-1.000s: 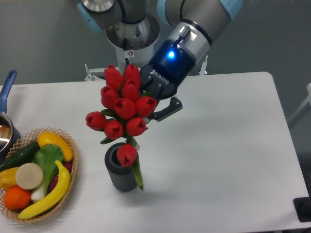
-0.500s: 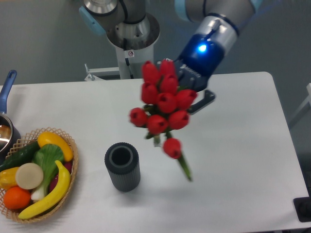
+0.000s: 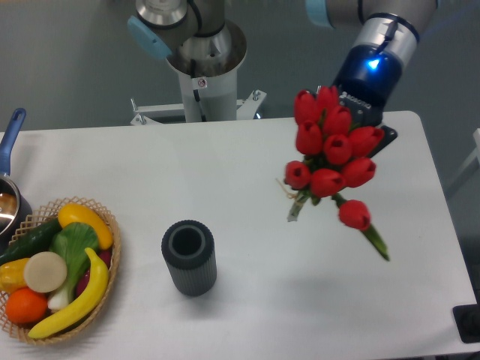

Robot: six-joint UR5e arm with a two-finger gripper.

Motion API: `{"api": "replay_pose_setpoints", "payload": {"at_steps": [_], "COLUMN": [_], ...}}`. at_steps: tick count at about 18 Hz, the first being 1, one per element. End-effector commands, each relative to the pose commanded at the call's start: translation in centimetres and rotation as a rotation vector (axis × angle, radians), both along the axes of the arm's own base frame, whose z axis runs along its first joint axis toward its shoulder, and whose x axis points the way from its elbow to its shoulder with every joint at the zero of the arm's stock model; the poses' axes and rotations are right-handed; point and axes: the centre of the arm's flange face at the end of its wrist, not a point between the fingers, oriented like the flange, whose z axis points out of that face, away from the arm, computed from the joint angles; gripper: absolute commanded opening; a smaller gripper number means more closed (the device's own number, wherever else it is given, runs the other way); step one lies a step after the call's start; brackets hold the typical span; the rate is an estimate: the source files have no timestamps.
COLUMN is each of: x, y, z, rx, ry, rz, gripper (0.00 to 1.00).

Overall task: Pick up the flowers from the vase
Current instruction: 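Carry the held tulips up and away from the vase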

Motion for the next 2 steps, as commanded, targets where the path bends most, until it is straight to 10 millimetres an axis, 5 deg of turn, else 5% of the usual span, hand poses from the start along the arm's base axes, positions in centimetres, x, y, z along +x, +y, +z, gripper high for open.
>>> {"api": "replay_pose_setpoints", "payload": {"at_steps": [2], "x": [-0.22], "y": [-0.56], "z": [-0.42], "rx": [-0.002], "ry": [-0.005], "rz": [0.010], "gripper": [0.43]}}
